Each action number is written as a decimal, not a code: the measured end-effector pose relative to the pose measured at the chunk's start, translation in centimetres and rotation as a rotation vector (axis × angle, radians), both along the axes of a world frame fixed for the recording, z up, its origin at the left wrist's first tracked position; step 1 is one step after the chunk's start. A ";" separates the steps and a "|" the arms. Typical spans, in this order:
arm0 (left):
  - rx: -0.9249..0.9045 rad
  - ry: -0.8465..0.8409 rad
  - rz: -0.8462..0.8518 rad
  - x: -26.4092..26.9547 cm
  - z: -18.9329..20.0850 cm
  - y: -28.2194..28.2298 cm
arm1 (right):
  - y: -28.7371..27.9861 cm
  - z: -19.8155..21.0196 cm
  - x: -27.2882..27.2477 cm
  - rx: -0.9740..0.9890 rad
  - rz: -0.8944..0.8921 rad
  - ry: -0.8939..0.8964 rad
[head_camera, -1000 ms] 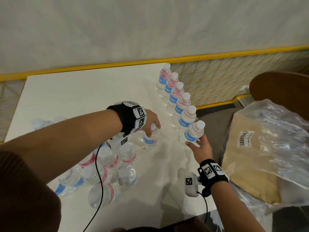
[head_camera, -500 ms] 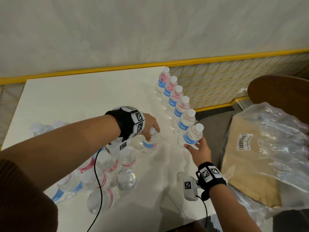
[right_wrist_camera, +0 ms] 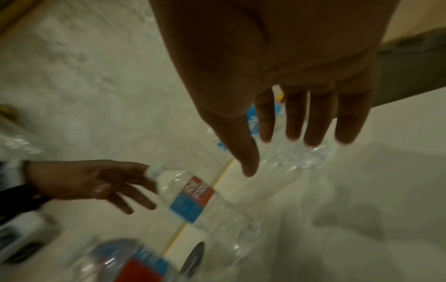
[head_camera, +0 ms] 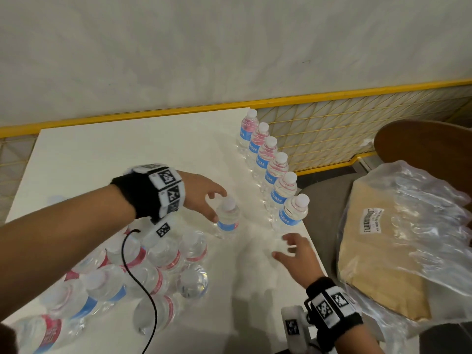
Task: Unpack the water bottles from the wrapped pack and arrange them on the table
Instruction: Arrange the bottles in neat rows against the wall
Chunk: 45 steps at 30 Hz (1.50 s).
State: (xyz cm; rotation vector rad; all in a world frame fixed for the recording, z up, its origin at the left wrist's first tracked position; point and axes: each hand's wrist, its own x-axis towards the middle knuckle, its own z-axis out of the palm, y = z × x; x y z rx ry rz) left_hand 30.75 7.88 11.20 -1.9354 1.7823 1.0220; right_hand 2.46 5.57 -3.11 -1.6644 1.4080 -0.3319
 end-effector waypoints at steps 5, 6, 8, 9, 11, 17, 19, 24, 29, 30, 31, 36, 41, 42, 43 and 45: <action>0.164 -0.105 -0.088 1.4 0.5 1.9 | 3.4 3.8 4.7 -0.058 0.351 -0.126; 0.185 -0.129 -0.111 1.4 0.3 2.2 | 3.5 4.4 5.9 -0.119 0.361 -0.150; 0.222 -0.176 -0.169 1.3 0.0 2.6 | 3.2 4.7 8.1 -0.245 0.377 -0.156; 0.242 -0.199 -0.199 1.3 -0.1 2.9 | 2.9 4.7 9.2 -0.256 0.395 -0.144; 0.258 -0.227 -0.239 1.2 -0.5 3.5 | 2.3 4.5 11.2 -0.164 0.414 -0.112; 0.129 -0.033 -0.197 1.4 -1.6 4.7 | 1.0 3.8 13.7 -0.233 0.362 -0.093; 0.082 0.041 -0.185 1.7 -1.8 4.3 | 0.1 3.7 14.2 -0.241 0.360 -0.105; 0.003 0.110 -0.152 2.9 -2.5 1.8 | -3.8 3.6 15.6 -0.242 0.355 -0.114; -0.128 0.090 -0.023 5.7 -3.6 -2.4 | -6.8 2.7 15.7 -0.214 0.279 -0.174; -0.157 0.076 0.015 6.2 -3.7 -3.4 | -7.1 2.2 15.5 -0.195 0.238 -0.200; -0.196 0.062 0.056 6.8 -3.8 -4.3 | -7.3 1.7 15.3 -0.177 0.196 -0.215; -0.320 -0.021 0.191 8.0 -4.6 -7.6 | -6.9 -0.1 14.2 -0.061 0.100 -0.164; -0.495 -0.195 0.081 5.1 -3.5 -7.0 | -5.2 -1.1 12.2 0.004 0.151 -0.010; -0.598 -0.187 0.050 3.8 -2.9 -6.7 | -4.6 -1.3 11.6 0.001 0.180 0.026; -0.660 -0.162 0.048 2.5 -2.4 -6.5 | -4.0 -1.4 11.1 0.004 0.217 0.052; -0.611 -0.151 0.091 -0.2 -1.7 -6.3 | -2.7 -1.5 10.3 0.024 0.287 0.079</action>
